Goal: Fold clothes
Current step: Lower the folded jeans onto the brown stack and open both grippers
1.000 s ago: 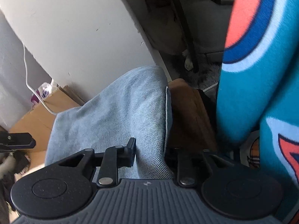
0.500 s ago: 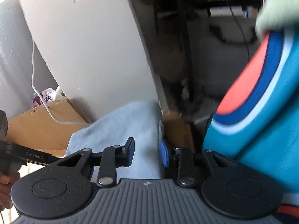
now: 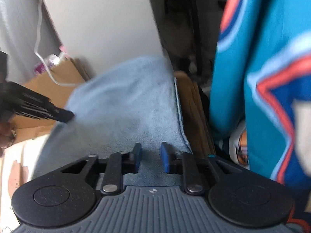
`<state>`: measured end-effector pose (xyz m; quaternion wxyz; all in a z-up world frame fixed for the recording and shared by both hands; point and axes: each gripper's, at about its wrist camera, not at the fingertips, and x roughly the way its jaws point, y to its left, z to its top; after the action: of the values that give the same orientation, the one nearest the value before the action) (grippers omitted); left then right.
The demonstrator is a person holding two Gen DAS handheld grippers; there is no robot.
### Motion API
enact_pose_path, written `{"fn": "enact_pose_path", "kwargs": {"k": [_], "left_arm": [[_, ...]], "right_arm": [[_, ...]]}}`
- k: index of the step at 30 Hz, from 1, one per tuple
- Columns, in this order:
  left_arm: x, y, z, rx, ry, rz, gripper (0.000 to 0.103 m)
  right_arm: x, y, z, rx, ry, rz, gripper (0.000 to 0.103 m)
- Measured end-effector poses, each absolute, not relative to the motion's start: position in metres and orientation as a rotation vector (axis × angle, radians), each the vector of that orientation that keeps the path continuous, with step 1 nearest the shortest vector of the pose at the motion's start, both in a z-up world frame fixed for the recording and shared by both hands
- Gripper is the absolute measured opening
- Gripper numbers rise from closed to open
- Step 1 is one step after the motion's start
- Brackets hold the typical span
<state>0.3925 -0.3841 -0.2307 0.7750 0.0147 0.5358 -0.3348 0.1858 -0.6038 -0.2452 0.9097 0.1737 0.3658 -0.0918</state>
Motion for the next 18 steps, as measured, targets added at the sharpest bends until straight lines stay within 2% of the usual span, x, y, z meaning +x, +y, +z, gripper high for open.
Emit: {"fn": "enact_pose_path", "kwargs": {"k": [6,10,18], "left_arm": [[0.386,-0.394,-0.222,0.119,1.135,-0.721,0.015],[0.364,-0.391,-0.205,0.158,1.097,-0.753,0.026],[0.308,-0.378,-0.207,0.207,1.095,-0.803,0.027]], "right_arm": [[0.181,-0.603,-0.234,0.381,0.73,-0.208,0.025],[0.159,-0.597,-0.22,0.371,0.681,-0.189,0.025],[0.133,-0.568,-0.216,0.324,0.68,-0.137,0.025]]}}
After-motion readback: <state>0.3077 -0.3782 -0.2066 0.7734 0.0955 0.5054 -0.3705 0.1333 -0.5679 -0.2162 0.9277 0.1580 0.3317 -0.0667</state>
